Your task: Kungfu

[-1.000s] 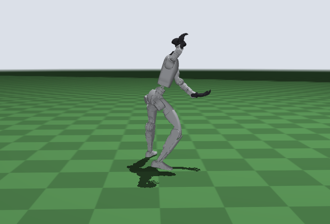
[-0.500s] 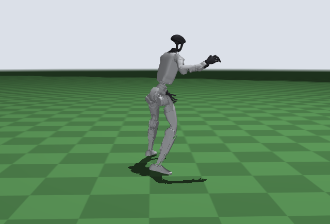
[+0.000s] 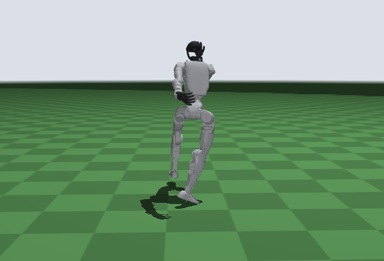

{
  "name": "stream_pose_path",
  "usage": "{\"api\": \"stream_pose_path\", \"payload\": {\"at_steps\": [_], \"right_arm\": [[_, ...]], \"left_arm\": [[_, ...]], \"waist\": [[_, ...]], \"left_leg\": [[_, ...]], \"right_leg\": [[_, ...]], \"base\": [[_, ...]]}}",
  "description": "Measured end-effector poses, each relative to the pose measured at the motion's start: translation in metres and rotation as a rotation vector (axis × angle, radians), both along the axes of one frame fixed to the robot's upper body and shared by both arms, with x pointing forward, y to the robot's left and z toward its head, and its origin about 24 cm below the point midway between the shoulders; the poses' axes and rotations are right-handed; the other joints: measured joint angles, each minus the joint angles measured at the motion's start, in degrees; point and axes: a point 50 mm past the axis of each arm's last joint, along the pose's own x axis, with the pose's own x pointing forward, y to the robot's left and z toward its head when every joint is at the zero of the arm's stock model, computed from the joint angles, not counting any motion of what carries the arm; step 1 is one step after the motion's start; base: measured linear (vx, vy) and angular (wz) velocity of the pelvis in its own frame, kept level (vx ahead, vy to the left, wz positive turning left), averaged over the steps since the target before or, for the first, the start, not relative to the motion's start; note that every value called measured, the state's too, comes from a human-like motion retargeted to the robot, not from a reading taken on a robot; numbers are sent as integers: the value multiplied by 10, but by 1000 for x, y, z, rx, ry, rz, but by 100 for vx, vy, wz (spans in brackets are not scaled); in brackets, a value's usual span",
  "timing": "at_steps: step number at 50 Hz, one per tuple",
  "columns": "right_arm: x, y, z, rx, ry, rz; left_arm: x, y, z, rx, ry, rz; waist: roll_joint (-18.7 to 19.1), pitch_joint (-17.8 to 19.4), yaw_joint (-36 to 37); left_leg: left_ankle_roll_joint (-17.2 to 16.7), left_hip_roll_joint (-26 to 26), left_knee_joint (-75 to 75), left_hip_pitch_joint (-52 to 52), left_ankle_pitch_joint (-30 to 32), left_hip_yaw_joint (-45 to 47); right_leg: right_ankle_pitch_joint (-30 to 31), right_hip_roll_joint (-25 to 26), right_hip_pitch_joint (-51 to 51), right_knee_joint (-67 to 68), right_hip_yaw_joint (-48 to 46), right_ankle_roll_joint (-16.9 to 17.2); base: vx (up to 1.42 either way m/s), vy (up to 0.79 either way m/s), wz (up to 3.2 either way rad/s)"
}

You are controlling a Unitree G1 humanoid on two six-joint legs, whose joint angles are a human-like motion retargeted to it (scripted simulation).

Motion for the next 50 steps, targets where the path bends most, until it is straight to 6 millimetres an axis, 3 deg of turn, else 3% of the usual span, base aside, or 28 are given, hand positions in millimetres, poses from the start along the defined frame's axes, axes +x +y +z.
{"api": "stream_pose_path", "payload": {"at_steps": [3,6,8,10,12,14,15,17,19,22,25,29,32,35,37,39,42,45,48,50], "right_arm": [[-11,-5,9,27,-19,-142],[-21,-12,7,143,-35,-229],[-23,-14,2,187,-31,-224],[-21,-14,-6,193,-4,-192],[-16,-14,-18,173,31,-151],[-10,-13,-27,148,74,-125],[-8,-13,-29,141,84,-117],[-7,-14,-34,140,94,-110],[-1,-13,-41,128,133,-101],[3,-12,-45,131,175,-78],[7,-9,-47,109,209,-85],[17,-1,-51,85,269,-110],[25,3,-56,61,320,-117],[34,4,-62,33,366,-126],[39,2,-66,33,395,-136],[44,-5,-71,45,421,-159],[46,-14,-74,53,433,-189],[46,-12,-74,59,441,-186],[46,-11,-72,53,445,-183],[46,-14,-73,49,444,-197]], "left_arm": [[-5,-36,-3,-152,1,60],[11,-50,-13,-328,-10,53],[28,-48,-22,-416,-32,22],[46,-36,-32,-431,-87,-33],[61,-23,-40,-356,-158,-71],[76,-14,-47,-281,-234,-78],[88,-7,-52,-249,-278,-84],[121,13,-60,-204,-360,-130],[144,26,-65,-201,-409,-200],[171,42,-69,-186,-491,-334],[182,49,-70,-183,-525,-400],[181,48,-71,-170,-540,-389],[175,47,-70,-167,-525,-382],[164,42,-69,-197,-494,-386],[151,40,-67,-212,-456,-381],[136,34,-65,-208,-430,-366],[115,14,-64,-219,-402,-294],[91,-12,-58,-290,-322,-201],[68,-27,-49,-382,-236,-182],[50,-29,-40,-408,-182,-189]], "waist": [[-20,-13,-24],[-29,-22,-36],[-28,-33,-43],[-20,-46,-52],[-11,-49,-77],[2,-37,-112],[12,-33,-127],[59,-50,-141],[98,-49,-173],[140,-58,-193],[171,-75,-203],[174,-69,-226],[177,-60,-255],[177,-51,-284],[165,-69,-285],[148,-79,-283],[130,-81,-266],[136,-84,-292],[132,-86,-284],[125,-92,-271]], "left_leg": [[-5,10,25,-5,-1,7],[-30,1,38,-3,4,-3],[-23,-5,55,-1,-17,-8],[-8,-17,66,14,-46,-8],[24,-61,66,60,-78,11],[37,-119,47,119,-96,13],[35,-135,36,135,-95,-3],[-2,-94,-19,150,-64,-81],[-21,-101,-50,192,-61,-108],[-25,-102,-104,248,-56,-116],[4,-132,-167,314,-58,-94],[8,-187,-231,405,-74,-61],[10,-222,-244,461,-97,-65],[28,-258,-234,510,-122,-79],[40,-269,-200,504,-135,-78],[37,-283,-147,490,-128,-77],[-15,-262,-60,471,-74,13],[-110,-243,51,417,-28,66],[-167,-232,95,363,-57,91],[-170,-214,78,331,-68,103]], "right_leg": [[17,-10,-1,-12,0,0],[66,-18,2,-16,0,0],[130,-22,9,-18,8,0],[230,-33,26,-21,25,0],[341,-74,55,-9,58,0],[376,-118,50,91,118,0],[376,-113,30,153,153,0],[345,39,4,125,231,0],[238,116,-30,203,280,0],[139,137,-107,288,280,0],[72,129,-179,321,329,0],[-14,110,-245,281,395,-13],[-23,89,-246,159,417,-83],[44,55,-218,42,392,-173],[-14,36,-212,89,346,-177],[-26,18,-189,68,316,-189],[-34,5,-160,51,298,-189],[-39,2,-129,25,271,-189],[-46,9,-102,2,263,-186],[-53,18,-88,-10,256,-191]], "base": [[42,-1,-49],[50,7,-58],[78,24,-36],[84,40,18],[98,56,124],[70,27,168],[53,-31,61],[55,-65,18],[57,-39,118],[52,14,42],[45,62,14],[48,18,43],[47,-11,110],[48,-19,133],[53,-34,95],[48,-27,81],[45,-23,44],[36,-15,95],[47,-22,24],[48,-24,7]]}}
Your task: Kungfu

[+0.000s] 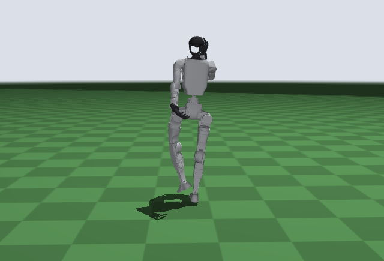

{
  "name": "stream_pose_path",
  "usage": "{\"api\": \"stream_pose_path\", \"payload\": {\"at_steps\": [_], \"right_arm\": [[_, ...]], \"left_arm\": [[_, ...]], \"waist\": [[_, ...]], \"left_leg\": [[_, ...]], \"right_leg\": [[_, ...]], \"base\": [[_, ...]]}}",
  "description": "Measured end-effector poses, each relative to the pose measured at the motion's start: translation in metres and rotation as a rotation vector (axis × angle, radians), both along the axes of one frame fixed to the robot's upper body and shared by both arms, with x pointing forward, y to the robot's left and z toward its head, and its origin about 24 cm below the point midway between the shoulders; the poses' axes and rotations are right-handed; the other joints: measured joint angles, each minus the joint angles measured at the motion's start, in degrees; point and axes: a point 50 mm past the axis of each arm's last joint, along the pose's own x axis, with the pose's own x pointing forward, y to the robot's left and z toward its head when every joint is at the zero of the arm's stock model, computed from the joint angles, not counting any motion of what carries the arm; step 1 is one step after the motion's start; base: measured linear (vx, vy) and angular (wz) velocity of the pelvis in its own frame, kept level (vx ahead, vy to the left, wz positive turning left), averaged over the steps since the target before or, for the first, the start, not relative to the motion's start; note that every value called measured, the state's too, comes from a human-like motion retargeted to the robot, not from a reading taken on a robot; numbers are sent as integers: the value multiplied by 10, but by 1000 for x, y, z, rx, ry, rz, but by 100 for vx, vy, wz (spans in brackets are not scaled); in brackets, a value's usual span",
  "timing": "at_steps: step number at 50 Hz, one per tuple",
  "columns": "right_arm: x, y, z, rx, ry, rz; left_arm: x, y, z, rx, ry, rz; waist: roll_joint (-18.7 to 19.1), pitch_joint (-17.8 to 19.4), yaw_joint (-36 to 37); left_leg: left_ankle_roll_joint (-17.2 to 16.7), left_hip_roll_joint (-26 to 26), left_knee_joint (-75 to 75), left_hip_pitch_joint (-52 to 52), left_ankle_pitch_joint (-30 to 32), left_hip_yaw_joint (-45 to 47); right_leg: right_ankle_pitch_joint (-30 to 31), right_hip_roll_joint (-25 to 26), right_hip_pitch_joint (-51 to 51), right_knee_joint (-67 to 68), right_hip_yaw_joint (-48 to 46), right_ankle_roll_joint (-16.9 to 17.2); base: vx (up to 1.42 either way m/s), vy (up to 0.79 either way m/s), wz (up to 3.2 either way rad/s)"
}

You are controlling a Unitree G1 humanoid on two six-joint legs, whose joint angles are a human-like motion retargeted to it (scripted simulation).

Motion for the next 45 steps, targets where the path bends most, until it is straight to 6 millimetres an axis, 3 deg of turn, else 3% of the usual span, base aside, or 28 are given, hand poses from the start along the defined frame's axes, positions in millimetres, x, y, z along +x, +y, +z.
{"api": "stream_pose_path", "payload": {"at_steps": [3,7,12,13,15,17,18,20,22,24,25,27,28,30,31,33,35,36,38,39,42,45], "right_arm": [[-2,-6,1,-14,-10,-48],[-3,-13,3,-30,-15,-106],[6,-21,-6,-54,32,-172],[10,-22,-11,-70,54,-199],[22,-26,-27,-109,126,-262],[39,-31,-56,-156,250,-321],[48,-35,-77,-182,334,-345],[66,-43,-136,-245,556,-375],[77,-49,-221,-329,883,-380],[65,-53,-323,-457,1287,-340],[46,-56,-375,-525,1514,-299],[-25,-62,-469,-688,2045,-185],[-76,-64,-504,-775,2323,-119],[-188,-69,-539,-948,2817,5],[-244,-71,-543,1016,-2961,-78],[-353,-68,-534,949,-2680,-272],[-444,-56,-507,860,-2492,-489],[-480,-50,-490,806,-2428,-575],[-541,-39,-449,694,-2315,-707],[-565,-38,-427,633,-2259,-738],[-620,-46,-356,430,-2091,-702],[-647,-49,-304,134,-2026,-523]], "left_arm": [[-23,0,13,26,62,14],[-45,0,29,87,125,87],[-65,7,43,217,146,114],[-66,9,43,252,135,111],[-62,17,40,322,101,94],[-47,30,31,379,51,54],[-36,39,26,407,20,27],[-6,61,15,465,-56,-39],[44,89,0,527,-182,-127],[115,108,-15,564,-376,-225],[156,114,-19,577,-496,-278],[245,116,-19,571,-789,-351],[292,110,-14,548,-955,-370],[386,82,6,434,-1323,-361],[432,57,24,341,-1533,-339],[512,1,86,107,-1952,-312],[563,-52,174,-147,-2362,-322],[575,-68,224,-242,-2568,-345],[575,-87,320,-403,-2945,-443],[567,-89,360,427,3031,506],[532,-79,451,302,2594,584],[496,-69,510,219,2303,581]], "waist": [[-11,11,15],[-20,46,50],[-48,48,61],[-52,42,54],[-63,24,38],[-79,10,28],[-87,4,25],[-95,-14,14],[-84,-49,-3],[-68,-62,-1],[-53,-57,3],[-16,-55,-4],[1,-59,-8],[27,-72,-14],[42,-67,-28],[74,-50,-59],[91,-27,-84],[97,-12,-101],[114,15,-134],[122,23,-155],[152,38,-244],[188,56,-300]], "left_leg": [[18,31,-98,-18,18,11],[48,44,-252,-26,53,-39],[72,55,-384,-39,29,18],[73,55,-391,-43,20,44],[114,54,-376,-51,29,91],[158,47,-348,-50,54,114],[164,44,-343,-47,81,115],[160,45,-322,-46,117,110],[166,72,-269,-87,117,52],[183,92,-230,-96,98,15],[192,100,-218,-80,82,4],[204,110,-209,-32,46,-2],[204,113,-206,-17,32,-13],[211,105,-214,12,9,-21],[215,94,-228,37,3,-25],[220,72,-256,93,-9,-42],[227,37,-292,155,-16,-57],[230,18,-310,190,-21,-62],[226,4,-334,249,-33,-67],[221,2,-341,274,-42,-65],[210,-5,-350,334,-72,-67],[202,1,-346,380,-105,-61]], "right_leg": [[-18,16,33,-12,4,-3],[-47,34,92,-20,13,3],[-64,21,130,-20,3,55],[-60,16,134,-20,-4,71],[-39,6,135,-20,-20,102],[5,-8,143,-16,-25,137],[33,-14,150,-13,-28,156],[107,-17,162,-6,-46,191],[220,13,142,19,-88,191],[323,24,119,83,-104,191],[369,32,114,121,-109,191],[420,50,94,202,-123,191],[393,60,76,235,-117,191],[333,42,27,291,-120,191],[300,37,5,307,-120,191],[236,34,-35,321,-106,191],[181,16,-71,315,-65,191],[162,0,-87,306,-42,184],[138,-16,-122,271,-9,148],[134,-20,-140,245,3,123],[147,-28,-189,149,33,47],[177,-12,-225,41,75,-31]], "base": [[53,-26,14],[64,-23,-12],[77,-19,9],[77,-15,46],[86,-14,53],[96,-16,30],[84,-19,15],[114,-31,18],[111,-51,5],[76,-30,-35],[95,-11,-16],[106,0,14],[99,7,23],[105,9,43],[116,0,105],[93,-3,156],[73,4,129],[93,-8,92],[100,-32,45],[81,-35,18],[91,-43,35],[86,-27,2]]}}
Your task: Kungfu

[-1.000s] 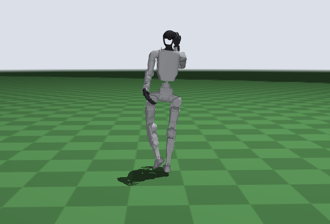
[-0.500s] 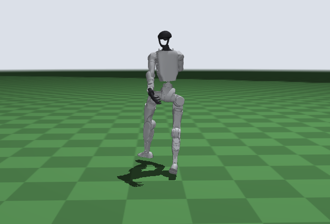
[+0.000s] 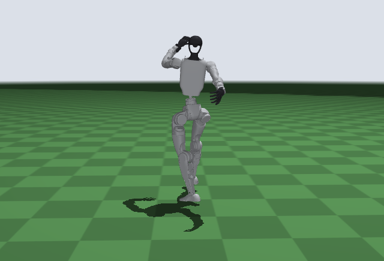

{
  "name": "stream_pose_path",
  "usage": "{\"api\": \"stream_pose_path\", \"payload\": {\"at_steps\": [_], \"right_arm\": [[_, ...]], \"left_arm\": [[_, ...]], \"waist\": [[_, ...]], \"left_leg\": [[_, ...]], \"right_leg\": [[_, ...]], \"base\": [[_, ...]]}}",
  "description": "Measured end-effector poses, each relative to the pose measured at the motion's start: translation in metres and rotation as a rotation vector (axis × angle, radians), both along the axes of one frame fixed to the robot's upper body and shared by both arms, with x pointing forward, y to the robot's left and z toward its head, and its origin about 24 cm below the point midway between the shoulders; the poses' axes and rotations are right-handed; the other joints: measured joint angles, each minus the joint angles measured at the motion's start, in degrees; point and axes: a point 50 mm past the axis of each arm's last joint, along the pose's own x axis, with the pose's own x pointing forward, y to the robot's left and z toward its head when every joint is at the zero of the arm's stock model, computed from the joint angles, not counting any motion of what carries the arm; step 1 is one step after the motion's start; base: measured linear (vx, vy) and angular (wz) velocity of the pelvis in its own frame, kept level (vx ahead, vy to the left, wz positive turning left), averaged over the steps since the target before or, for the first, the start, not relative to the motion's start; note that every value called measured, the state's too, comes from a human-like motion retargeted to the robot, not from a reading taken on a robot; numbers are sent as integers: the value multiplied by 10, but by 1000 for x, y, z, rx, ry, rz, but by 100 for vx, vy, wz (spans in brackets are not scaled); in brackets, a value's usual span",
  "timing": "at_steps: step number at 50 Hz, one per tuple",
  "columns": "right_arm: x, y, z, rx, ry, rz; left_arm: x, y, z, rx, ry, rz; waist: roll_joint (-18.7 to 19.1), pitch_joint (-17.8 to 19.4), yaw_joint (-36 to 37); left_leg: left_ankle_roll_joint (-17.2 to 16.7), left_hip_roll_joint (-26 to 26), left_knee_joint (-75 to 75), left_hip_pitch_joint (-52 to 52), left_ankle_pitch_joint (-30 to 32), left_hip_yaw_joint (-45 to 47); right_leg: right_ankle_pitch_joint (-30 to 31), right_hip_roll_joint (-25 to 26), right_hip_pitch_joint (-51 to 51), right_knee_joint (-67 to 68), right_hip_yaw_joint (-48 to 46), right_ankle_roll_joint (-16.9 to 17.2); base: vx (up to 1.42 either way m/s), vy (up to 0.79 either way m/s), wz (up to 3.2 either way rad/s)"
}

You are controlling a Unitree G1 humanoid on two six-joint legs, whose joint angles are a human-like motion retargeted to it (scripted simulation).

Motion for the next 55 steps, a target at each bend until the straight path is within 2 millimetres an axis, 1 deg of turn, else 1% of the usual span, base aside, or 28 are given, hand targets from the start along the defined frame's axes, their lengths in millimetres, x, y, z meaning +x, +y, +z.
{"api": "stream_pose_path", "payload": {"at_steps": [2,4,8,10,12,13,14,15,16,18,20,22,23,25,27,29,30,32,33,35,37,38,40,42,45,47,50,55], "right_arm": [[-3,0,7,-218,-5,-89],[0,-2,-2,-440,-53,-161],[22,-16,-47,-814,-230,-212],[39,-24,-73,-929,-382,-245],[61,-34,-97,-966,-563,-317],[72,-38,-108,-972,-638,-366],[87,-41,-122,-968,-718,-413],[105,-43,-137,-955,-800,-463],[124,-54,-147,-942,-926,-486],[164,-84,-155,-881,-1181,-520],[201,-122,-148,-785,-1395,-479],[235,-170,-123,-709,-1547,-309],[252,-195,-105,-688,-1599,-215],[292,-234,-68,-655,-1702,-39],[338,-253,-45,-636,-1840,84],[394,-257,-31,-606,-2039,168],[425,-254,-24,-575,-2152,197],[495,-232,-19,-425,-2368,215],[532,-216,-17,-320,-2473,211],[606,-166,-10,8,-2596,248],[651,-120,-11,299,-2595,287],[663,-97,-23,442,-2530,312],[677,-57,-45,652,-2403,337],[679,-26,-69,731,-2311,313],[671,3,-91,796,-2261,246],[665,21,-103,832,-2245,202],[654,37,-117,857,-2197,149],[653,39,-119,899,-2177,230]], "left_arm": [[-20,5,30,1,-108,-7],[-35,11,52,1,-174,6],[-50,18,72,-13,-266,42],[-51,20,75,-24,-293,59],[-47,22,71,-37,-297,70],[-41,18,64,-40,-295,63],[-36,15,59,-50,-298,52],[-32,12,54,-63,-303,40],[-25,12,48,-90,-289,33],[-8,8,27,-121,-227,27],[9,-2,-1,-118,-113,10],[26,-22,-38,-101,34,-22],[33,-33,-60,-88,114,-39],[44,-47,-110,-61,279,-50],[53,-51,-168,-62,456,-16],[57,-48,-221,-63,616,42],[57,-45,-248,-64,696,78],[51,-38,-307,-133,888,183],[46,-35,-332,-169,977,231],[26,-21,-382,-263,1158,340],[2,-14,-417,-308,1249,429],[-13,-11,-436,-305,1283,489],[-34,-6,-458,-239,1295,594],[-40,-1,-467,-136,1267,682],[-40,5,-469,-94,1241,784],[-40,2,-468,-151,1243,808],[-40,4,-466,-232,1238,791],[-42,24,-467,-184,1186,816]], "waist": [[18,32,-26],[30,59,-49],[22,78,-93],[13,77,-123],[20,35,-129],[40,-9,-114],[45,-31,-105],[43,-42,-101],[40,-38,-97],[40,-36,-95],[41,-33,-83],[24,-22,-63],[10,-14,-58],[-16,16,-35],[-47,46,-5],[-76,72,17],[-89,82,29],[-96,91,64],[-95,90,75],[-75,88,62],[-47,91,77],[-37,87,89],[-27,95,115],[-16,114,129],[-20,128,132],[-26,140,140],[-26,146,143],[-34,147,137]], "left_leg": [[-8,7,5,38,-18,8],[-15,12,13,70,-31,9],[-13,4,30,121,-47,-10],[-3,5,40,139,-57,-37],[11,8,52,113,-60,-63],[15,17,67,65,-62,-79],[13,28,76,35,-62,-91],[9,40,83,14,-61,-103],[1,59,80,11,-57,-92],[-35,100,79,-18,-53,-81],[-83,148,70,-54,-52,-41],[-102,185,63,-89,-51,22],[-92,197,62,-106,-52,52],[-131,215,55,-139,-29,28],[-145,215,62,-173,0,16],[-151,209,40,-186,39,81],[-160,203,23,-191,68,119],[-193,191,-4,-210,133,171],[-201,170,-15,-244,160,169],[-204,127,-38,-288,158,127],[-204,112,-60,-324,181,135],[-204,117,-61,-333,184,123],[-204,120,-56,-358,191,102],[-204,118,-56,-385,196,95],[-204,91,-64,-418,202,84],[-204,88,-69,-419,202,83],[-204,86,-78,-422,201,99],[-204,85,-77,-422,201,101]], "right_leg": [[-7,18,-2,-70,30,-27],[-26,25,-1,-108,29,-30],[-83,25,-4,-43,59,27],[-36,5,9,-15,52,72],[64,-41,-45,45,-13,90],[40,-39,-118,109,-8,79],[12,-43,-158,156,-9,73],[-19,-51,-184,195,-11,71],[-55,-84,-175,226,-57,74],[-122,-146,-169,283,-116,91],[-170,-199,-154,316,-166,117],[-204,-262,-126,340,-220,141],[-215,-293,-115,350,-236,153],[-228,-327,-90,367,-263,175],[-232,-356,-82,376,-275,190],[-243,-394,-109,396,-267,200],[-250,-412,-129,408,-259,206],[-259,-428,-182,429,-247,203],[-252,-441,-226,434,-236,198],[-232,-462,-284,440,-218,186],[-211,-464,-337,448,-194,180],[-214,-452,-352,458,-187,173],[-206,-440,-377,464,-176,172],[-201,-454,-381,474,-185,179],[-212,-496,-406,501,-174,184],[-227,-502,-404,512,-173,185],[-224,-512,-400,516,-179,186],[-210,-511,-397,505,-176,180]], "base": [[93,-29,-4],[70,-22,18],[83,-50,85],[80,-68,198],[94,-95,217],[83,-98,220],[56,-84,243],[43,-68,281],[43,-60,312],[31,-41,369],[9,-27,400],[7,-45,411],[-28,-38,410],[-45,-43,340],[-56,-53,266],[-79,-40,253],[-74,-30,194],[-74,-5,152],[-68,20,163],[-42,45,150],[-8,52,67],[1,31,4],[-7,23,10],[-14,10,111],[-25,-11,151],[-4,-7,61],[3,2,28],[11,3,-5]]}}
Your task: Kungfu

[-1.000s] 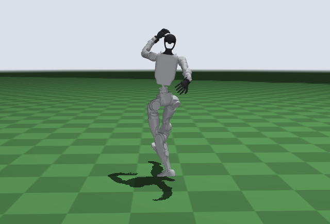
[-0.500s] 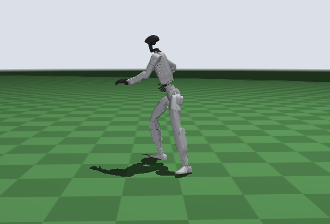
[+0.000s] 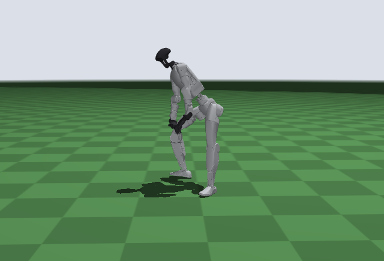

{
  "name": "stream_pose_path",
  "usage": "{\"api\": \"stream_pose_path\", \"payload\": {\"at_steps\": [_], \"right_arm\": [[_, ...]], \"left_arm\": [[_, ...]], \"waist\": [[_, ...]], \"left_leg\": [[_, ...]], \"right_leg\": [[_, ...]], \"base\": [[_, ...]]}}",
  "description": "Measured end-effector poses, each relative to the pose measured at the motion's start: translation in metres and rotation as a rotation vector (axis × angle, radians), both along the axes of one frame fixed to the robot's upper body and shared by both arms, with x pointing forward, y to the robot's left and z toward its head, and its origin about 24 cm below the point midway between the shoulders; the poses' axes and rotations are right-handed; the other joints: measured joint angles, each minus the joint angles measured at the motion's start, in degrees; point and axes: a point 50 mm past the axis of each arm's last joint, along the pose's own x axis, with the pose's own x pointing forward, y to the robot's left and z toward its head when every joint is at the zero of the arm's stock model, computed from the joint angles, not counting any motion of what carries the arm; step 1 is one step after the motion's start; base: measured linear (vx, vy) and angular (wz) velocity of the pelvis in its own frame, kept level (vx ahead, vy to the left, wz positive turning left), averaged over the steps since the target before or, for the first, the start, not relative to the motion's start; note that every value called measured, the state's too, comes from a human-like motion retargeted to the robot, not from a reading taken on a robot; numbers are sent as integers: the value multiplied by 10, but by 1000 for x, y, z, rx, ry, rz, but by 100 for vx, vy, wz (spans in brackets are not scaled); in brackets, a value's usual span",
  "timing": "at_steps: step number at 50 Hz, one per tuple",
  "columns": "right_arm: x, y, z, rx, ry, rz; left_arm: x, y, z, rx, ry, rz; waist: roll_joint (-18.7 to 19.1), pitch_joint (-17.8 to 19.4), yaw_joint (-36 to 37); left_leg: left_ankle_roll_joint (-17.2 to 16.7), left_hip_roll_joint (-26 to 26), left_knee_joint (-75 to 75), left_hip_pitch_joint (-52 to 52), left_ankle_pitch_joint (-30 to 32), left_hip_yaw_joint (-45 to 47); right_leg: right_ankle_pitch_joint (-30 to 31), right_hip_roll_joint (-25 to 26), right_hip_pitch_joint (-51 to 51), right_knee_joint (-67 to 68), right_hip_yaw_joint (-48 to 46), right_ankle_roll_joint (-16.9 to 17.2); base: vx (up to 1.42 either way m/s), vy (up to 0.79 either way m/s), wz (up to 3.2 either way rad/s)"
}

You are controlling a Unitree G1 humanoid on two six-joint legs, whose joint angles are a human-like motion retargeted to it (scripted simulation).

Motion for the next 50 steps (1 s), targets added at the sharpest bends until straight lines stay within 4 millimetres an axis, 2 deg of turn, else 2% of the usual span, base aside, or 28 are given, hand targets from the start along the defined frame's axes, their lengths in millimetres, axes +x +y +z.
{"api": "stream_pose_path", "payload": {"at_steps": [5,13,18,23,26,28,30,34,35,37,38,40,42,43,45,47,48,50], "right_arm": [[5,-8,6,-108,-81,67],[8,-18,11,-165,-133,41],[19,-16,25,-194,-256,18],[40,4,60,-182,-492,45],[52,17,93,-172,-663,92],[58,25,117,-164,-781,126],[61,35,140,-151,-892,153],[60,54,180,-103,-1113,145],[58,62,189,-78,-1168,133],[52,72,202,-46,-1257,106],[49,74,206,-39,-1293,95],[42,74,218,-45,-1382,50],[34,64,235,-67,-1518,-72],[29,58,243,-72,-1596,-163],[13,42,255,-95,-1761,-400],[-7,20,263,-102,-1910,-709],[-19,12,266,-79,-1968,-868],[-36,8,263,-1,-2046,-1097]], "left_arm": [[-3,8,-3,8,38,26],[0,5,-2,-36,42,74],[-10,12,-6,-103,26,193],[-22,35,-8,-187,1,369],[-34,49,-10,-251,-25,498],[-42,60,-11,-302,-43,587],[-52,74,-12,-345,-56,663],[-62,117,1,-426,-133,761],[-62,133,10,-445,-175,775],[-56,164,33,-503,-251,767],[-50,176,46,-536,-285,751],[-24,190,77,-658,-334,670],[20,175,114,-810,-356,503],[43,159,135,-866,-360,395],[82,112,169,-954,-289,142],[96,44,177,-1054,-110,-129],[95,2,176,-1115,-11,-281],[74,-90,167,-1241,224,-585]], "waist": [[-6,-2,-10],[-18,-13,-17],[-37,-18,28],[-69,-25,105],[-90,-34,140],[-107,-40,159],[-121,-46,176],[-135,-68,215],[-132,-76,223],[-110,-103,212],[-103,-116,196],[-90,-122,153],[-62,-105,110],[-45,-101,92],[-48,-106,67],[-61,-113,54],[-72,-106,57],[-75,-74,37]], "left_leg": [[0,2,5,6,-5,-1],[0,7,2,24,-10,32],[0,56,31,22,2,57],[0,143,127,-5,27,88],[55,151,182,-31,24,98],[84,141,211,-42,6,98],[96,124,230,-39,-21,94],[117,99,281,-37,-71,57],[121,99,296,-39,-87,36],[126,60,304,-36,-118,-45],[133,22,294,-24,-119,-81],[140,-44,262,10,-101,-134],[140,-76,218,66,-68,-178],[135,-75,208,84,-60,-201],[139,-93,185,123,-56,-204],[159,-127,156,166,-55,-208],[175,-146,140,193,-50,-203],[191,-166,133,240,-44,-201]], "right_leg": [[14,12,3,-19,7,-10],[21,1,47,-37,-12,-17],[30,42,129,-75,-60,-20],[52,113,228,-141,-106,-28],[90,120,288,-201,-131,-33],[116,117,328,-243,-140,-36],[140,117,375,-290,-146,-42],[157,150,505,-419,-178,-50],[147,173,549,-458,-197,-43],[98,246,624,-520,-171,-34],[90,279,646,-524,-120,-57],[74,370,649,-461,74,-38],[17,507,622,-349,158,18],[6,537,595,-311,117,36],[1,522,540,-297,60,18],[3,530,469,-336,83,-41],[21,554,435,-355,142,-62],[135,591,380,-408,249,-83]], "base": [[14,8,-26],[16,2,0],[27,-14,-29],[51,-3,-32],[50,19,39],[66,53,71],[70,45,74],[82,50,55],[89,51,65],[96,60,157],[97,57,254],[81,35,310],[65,17,306],[67,14,258],[69,11,198],[65,4,108],[53,9,41],[44,21,62]]}}
